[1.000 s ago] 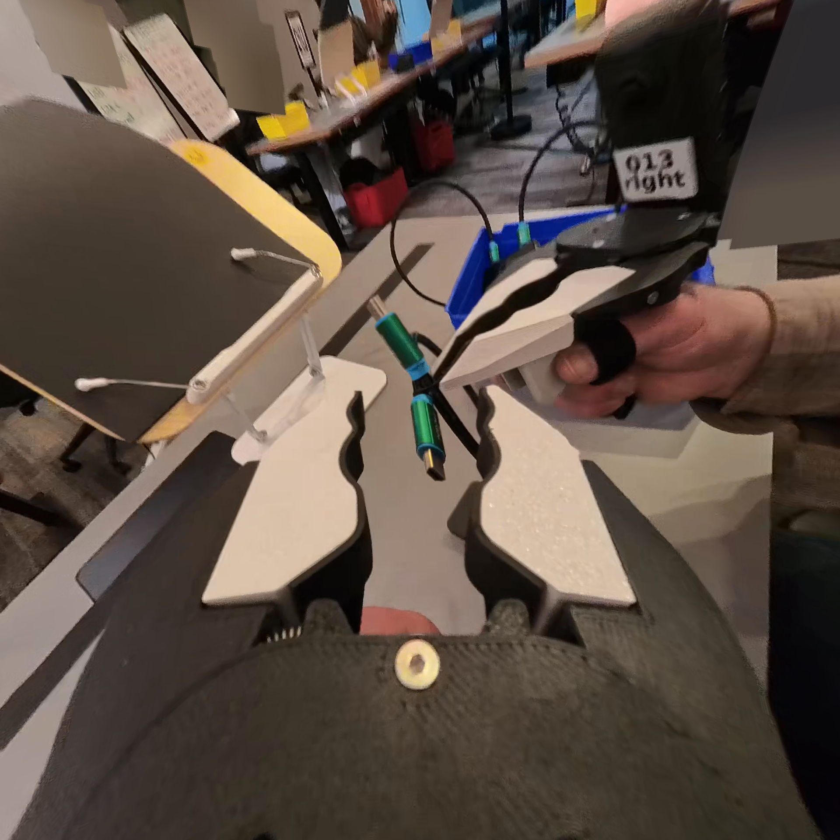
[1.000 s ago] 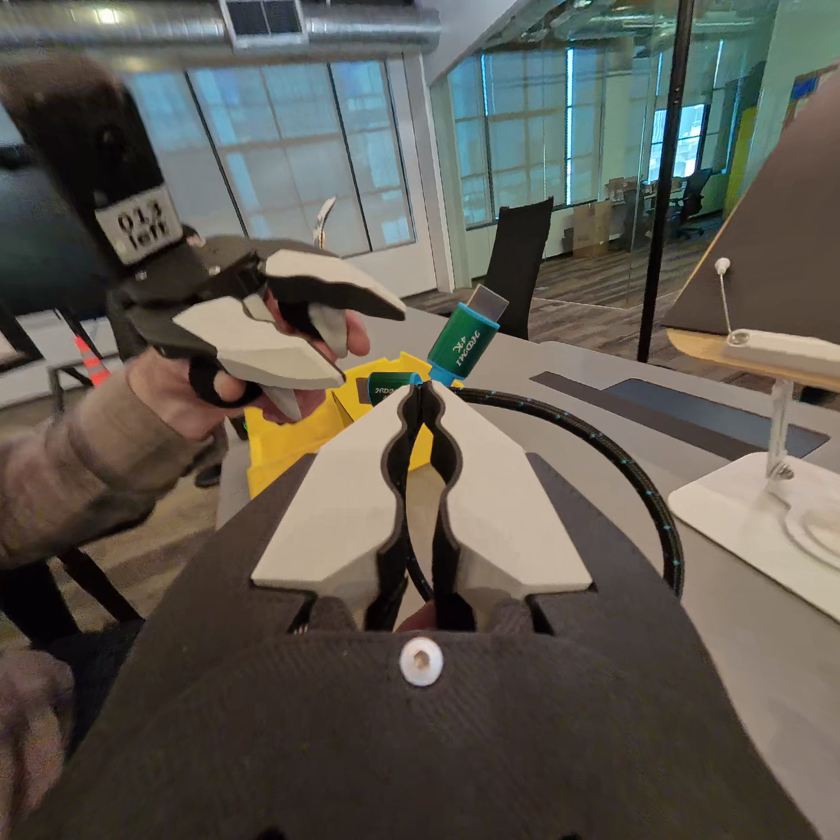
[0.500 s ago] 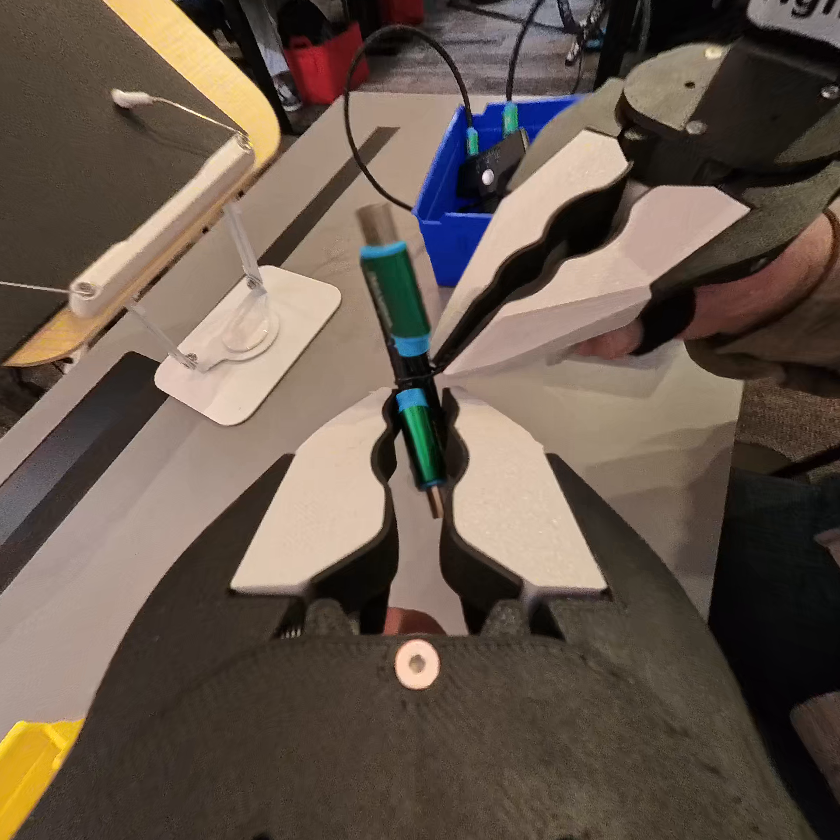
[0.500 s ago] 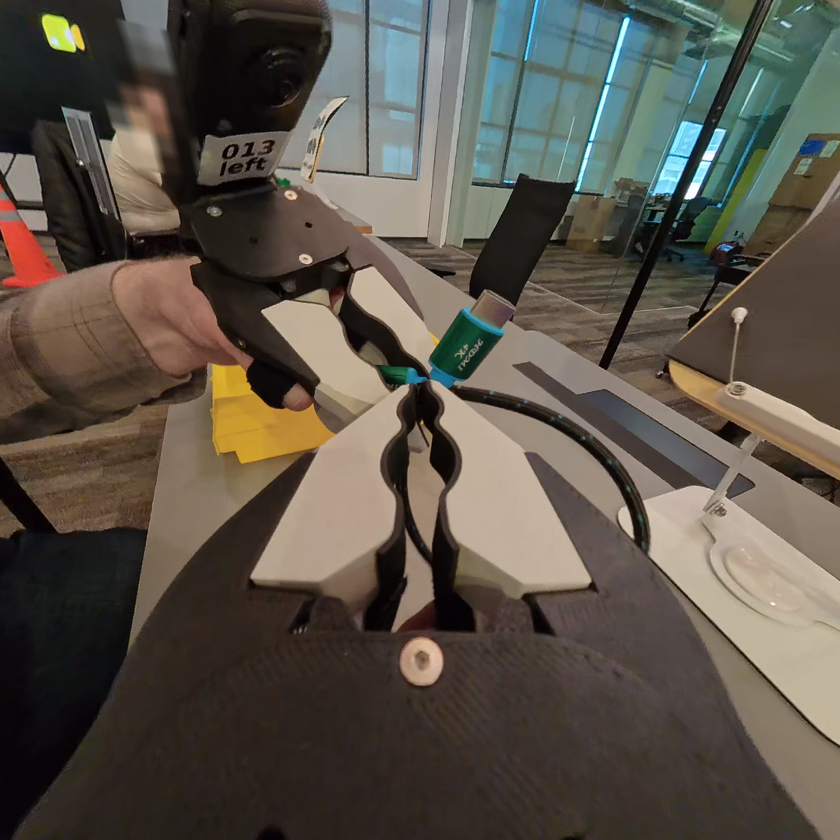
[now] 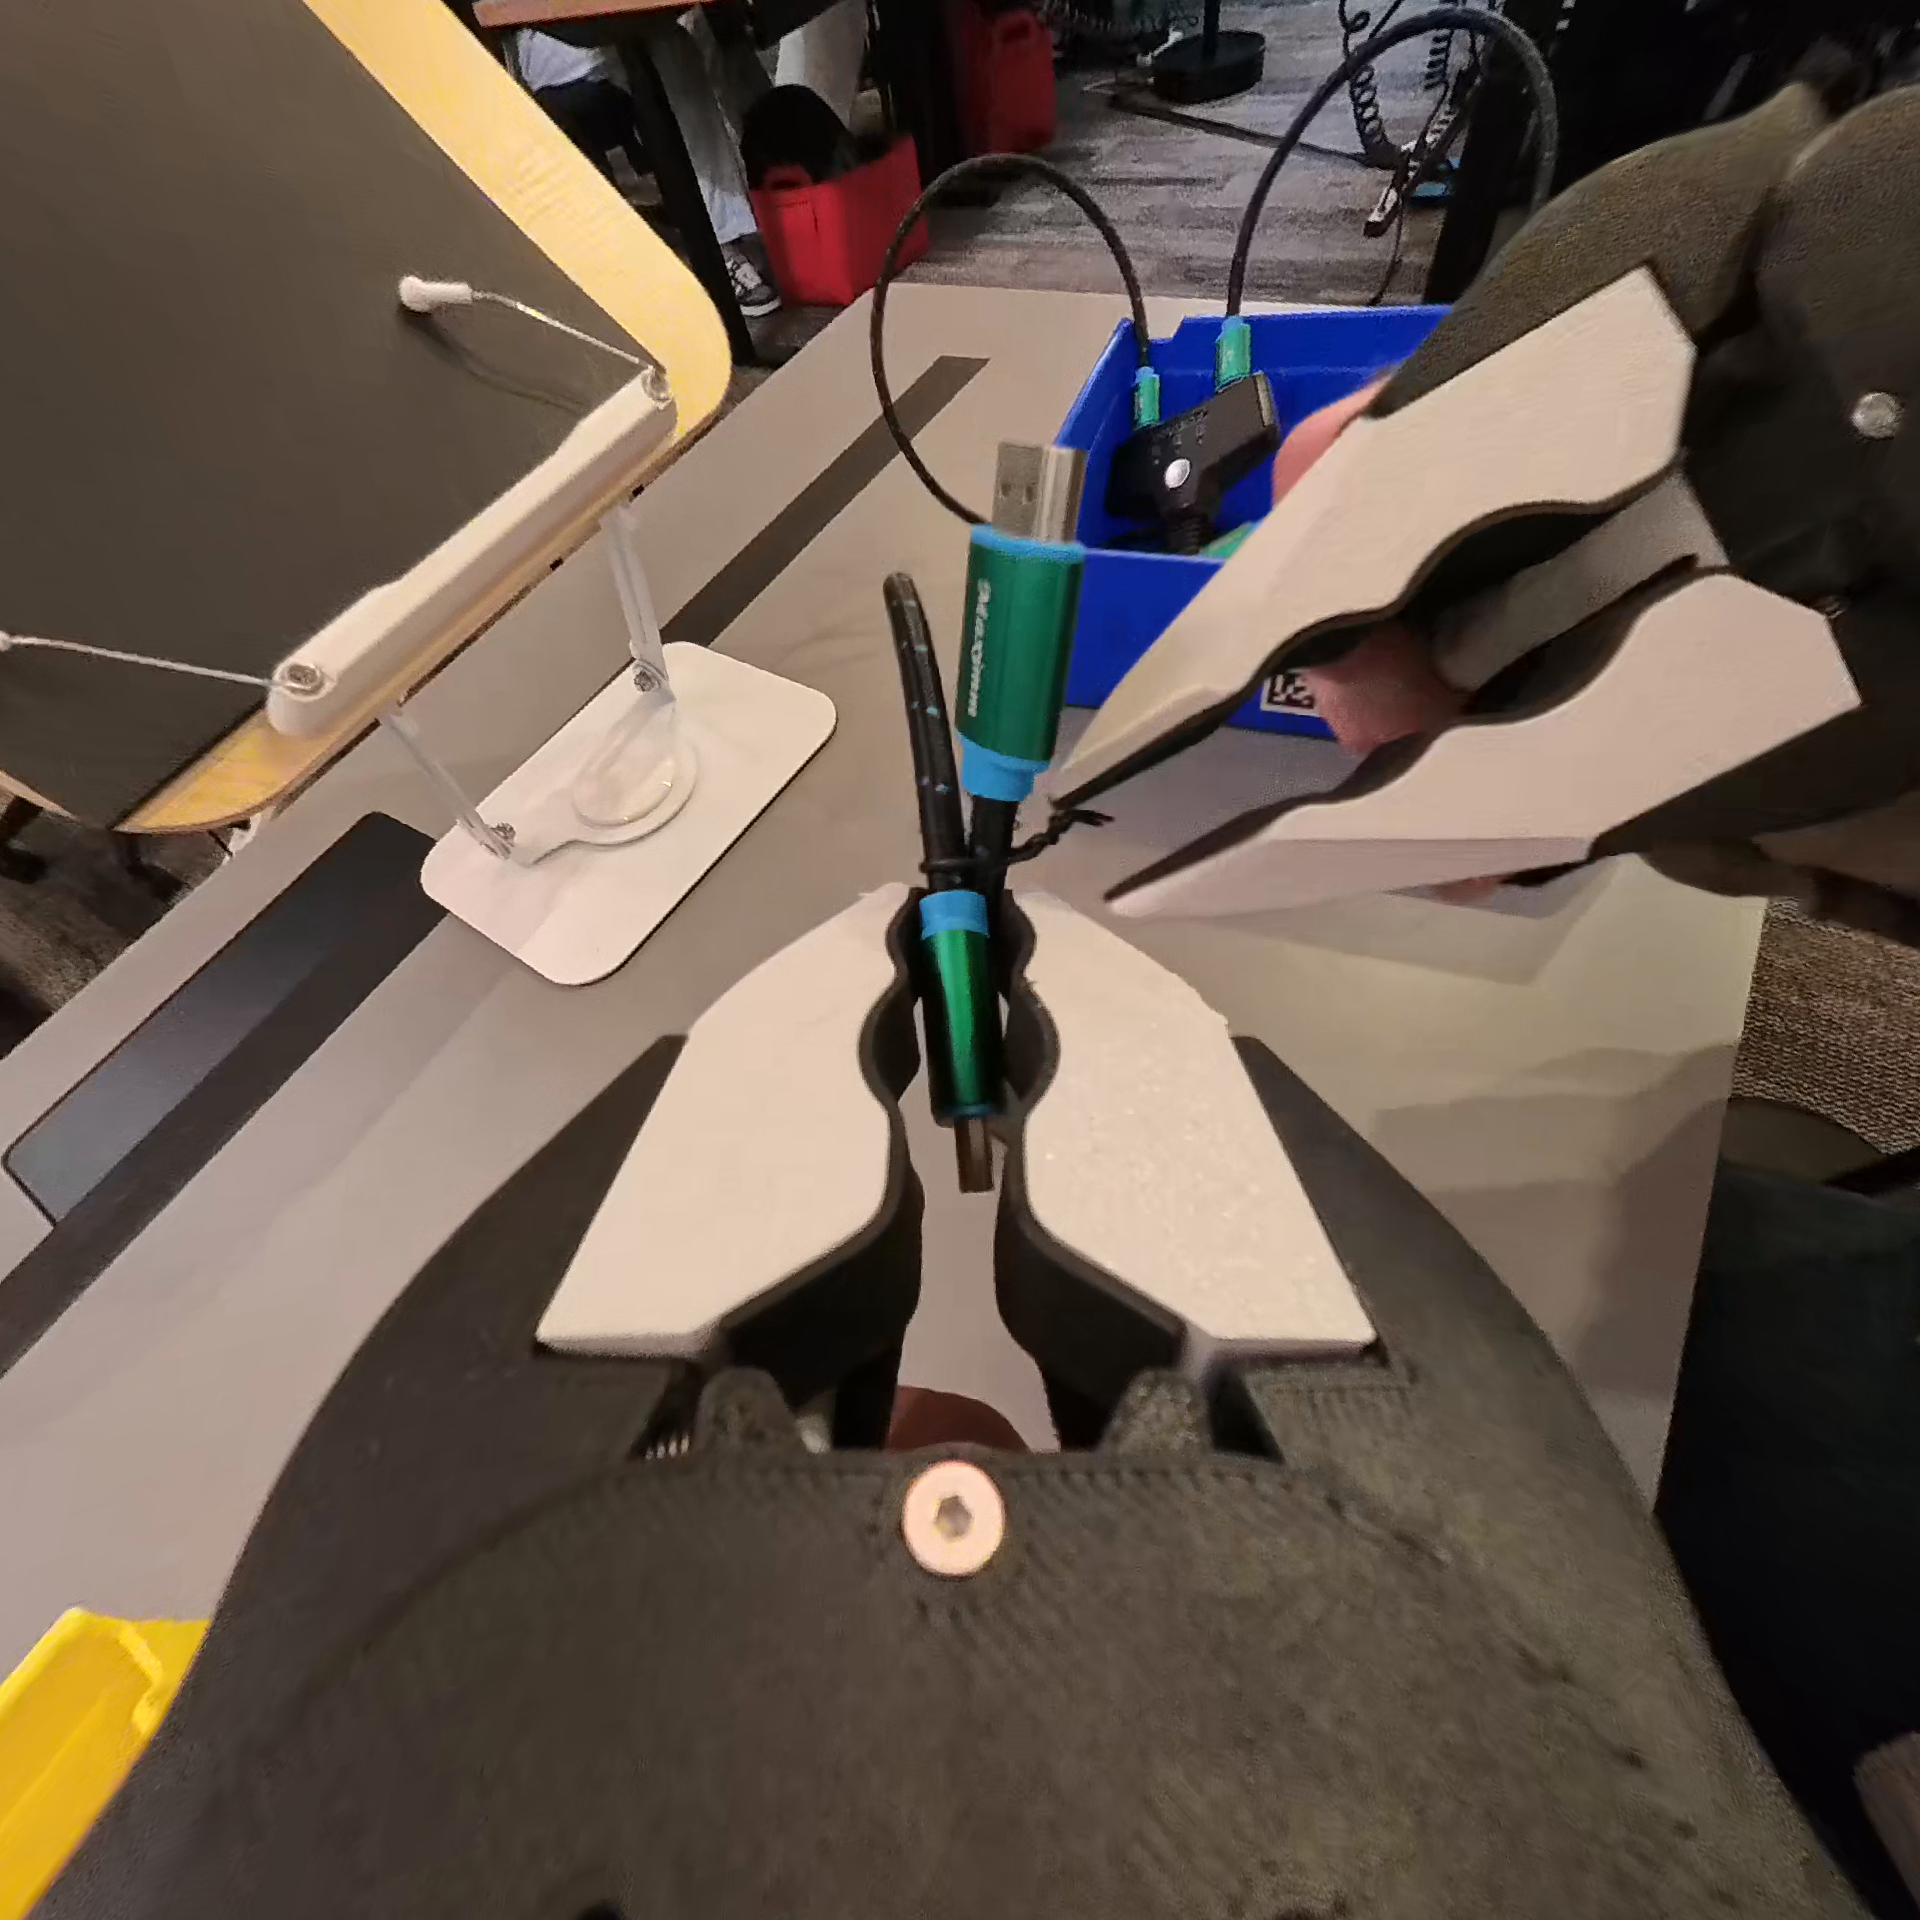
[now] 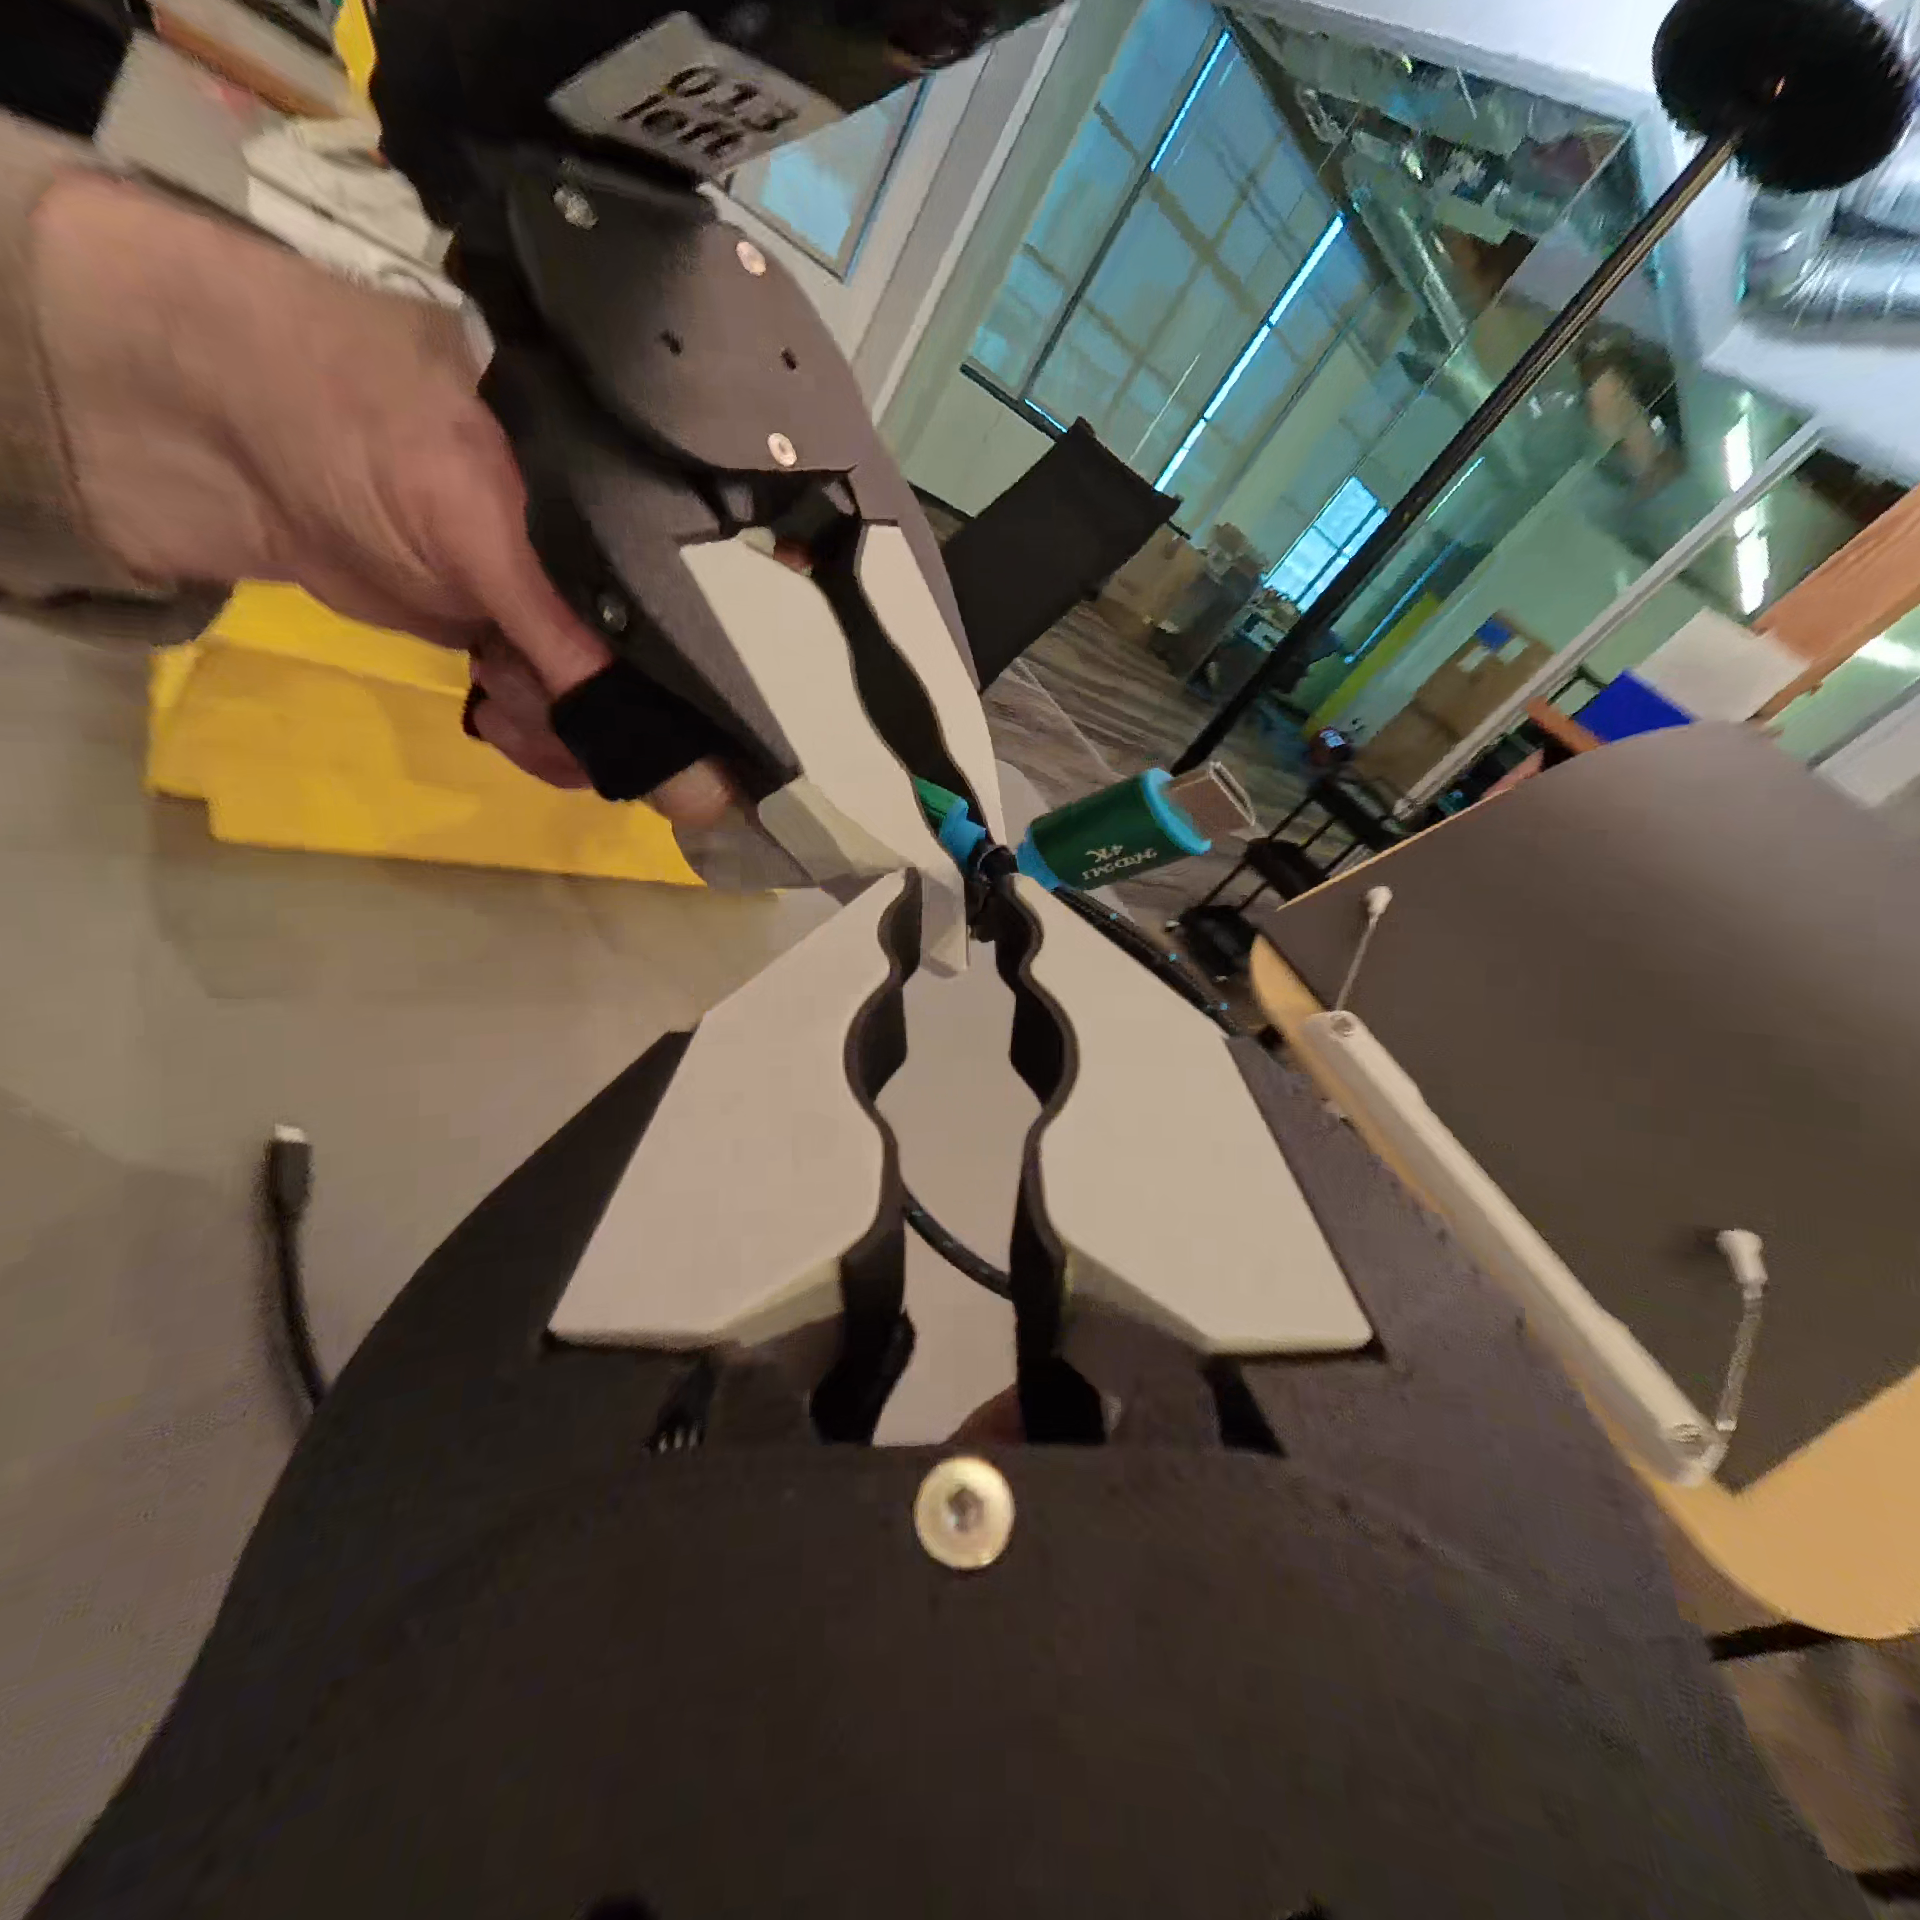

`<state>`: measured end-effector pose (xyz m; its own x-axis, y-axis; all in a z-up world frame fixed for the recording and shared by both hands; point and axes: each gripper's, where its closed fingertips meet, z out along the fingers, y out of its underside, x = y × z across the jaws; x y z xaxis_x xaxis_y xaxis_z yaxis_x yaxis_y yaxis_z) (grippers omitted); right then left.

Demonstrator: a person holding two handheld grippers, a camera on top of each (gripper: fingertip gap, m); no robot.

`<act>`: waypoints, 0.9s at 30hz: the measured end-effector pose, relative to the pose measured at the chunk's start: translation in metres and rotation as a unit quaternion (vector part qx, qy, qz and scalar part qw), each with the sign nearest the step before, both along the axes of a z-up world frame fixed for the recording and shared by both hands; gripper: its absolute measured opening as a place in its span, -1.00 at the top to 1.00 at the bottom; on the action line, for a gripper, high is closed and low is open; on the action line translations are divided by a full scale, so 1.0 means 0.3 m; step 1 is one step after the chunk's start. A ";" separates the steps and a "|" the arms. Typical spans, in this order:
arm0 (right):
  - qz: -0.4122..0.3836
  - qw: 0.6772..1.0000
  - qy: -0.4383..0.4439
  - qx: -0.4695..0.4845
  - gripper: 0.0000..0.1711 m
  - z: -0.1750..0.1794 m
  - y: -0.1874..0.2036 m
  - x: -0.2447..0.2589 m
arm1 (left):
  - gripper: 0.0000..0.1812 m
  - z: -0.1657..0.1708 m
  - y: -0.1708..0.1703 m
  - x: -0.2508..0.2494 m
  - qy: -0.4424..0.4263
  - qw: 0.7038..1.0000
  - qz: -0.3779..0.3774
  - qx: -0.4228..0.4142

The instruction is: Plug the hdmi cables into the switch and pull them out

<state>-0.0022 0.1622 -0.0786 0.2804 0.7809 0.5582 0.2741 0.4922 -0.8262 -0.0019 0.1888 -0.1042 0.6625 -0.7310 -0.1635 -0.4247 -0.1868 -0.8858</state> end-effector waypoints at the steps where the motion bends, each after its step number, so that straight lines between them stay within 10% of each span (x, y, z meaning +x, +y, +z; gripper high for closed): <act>1: -0.006 1.000 -0.009 0.019 0.87 0.001 0.002 0.006 | 0.88 -0.003 0.001 -0.006 0.001 1.000 0.002 -0.006; 27: -0.063 0.947 -0.141 0.283 0.86 -0.059 0.003 0.000 | 0.88 -0.035 -0.046 -0.011 -0.066 0.988 -0.046 -0.134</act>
